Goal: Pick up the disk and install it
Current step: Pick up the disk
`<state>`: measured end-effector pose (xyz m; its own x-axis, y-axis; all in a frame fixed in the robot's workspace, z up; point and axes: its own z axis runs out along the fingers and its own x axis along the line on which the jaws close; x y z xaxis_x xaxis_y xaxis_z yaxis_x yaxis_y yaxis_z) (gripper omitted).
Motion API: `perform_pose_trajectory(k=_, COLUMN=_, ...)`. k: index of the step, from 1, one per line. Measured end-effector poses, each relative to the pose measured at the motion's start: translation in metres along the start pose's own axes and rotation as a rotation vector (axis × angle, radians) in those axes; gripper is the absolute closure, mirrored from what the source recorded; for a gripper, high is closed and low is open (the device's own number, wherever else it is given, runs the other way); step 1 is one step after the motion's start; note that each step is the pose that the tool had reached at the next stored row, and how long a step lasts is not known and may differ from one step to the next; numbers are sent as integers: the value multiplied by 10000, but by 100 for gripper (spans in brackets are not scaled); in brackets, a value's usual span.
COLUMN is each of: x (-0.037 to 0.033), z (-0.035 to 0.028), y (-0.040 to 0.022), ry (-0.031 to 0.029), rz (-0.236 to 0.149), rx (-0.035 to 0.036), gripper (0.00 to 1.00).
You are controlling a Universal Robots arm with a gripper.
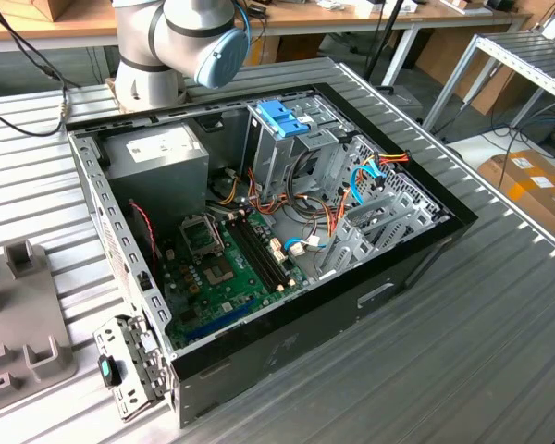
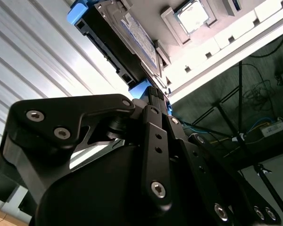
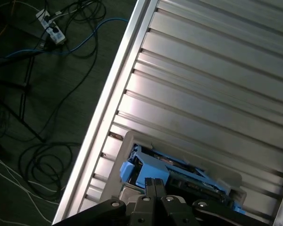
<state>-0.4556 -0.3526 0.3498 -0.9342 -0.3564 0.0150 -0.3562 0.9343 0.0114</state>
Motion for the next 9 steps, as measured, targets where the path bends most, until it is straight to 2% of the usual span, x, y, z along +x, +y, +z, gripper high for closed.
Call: perform_pose_trajectory(k=9, x=0, z=0, y=0, ry=11, rz=-845, rx=12, gripper=89)
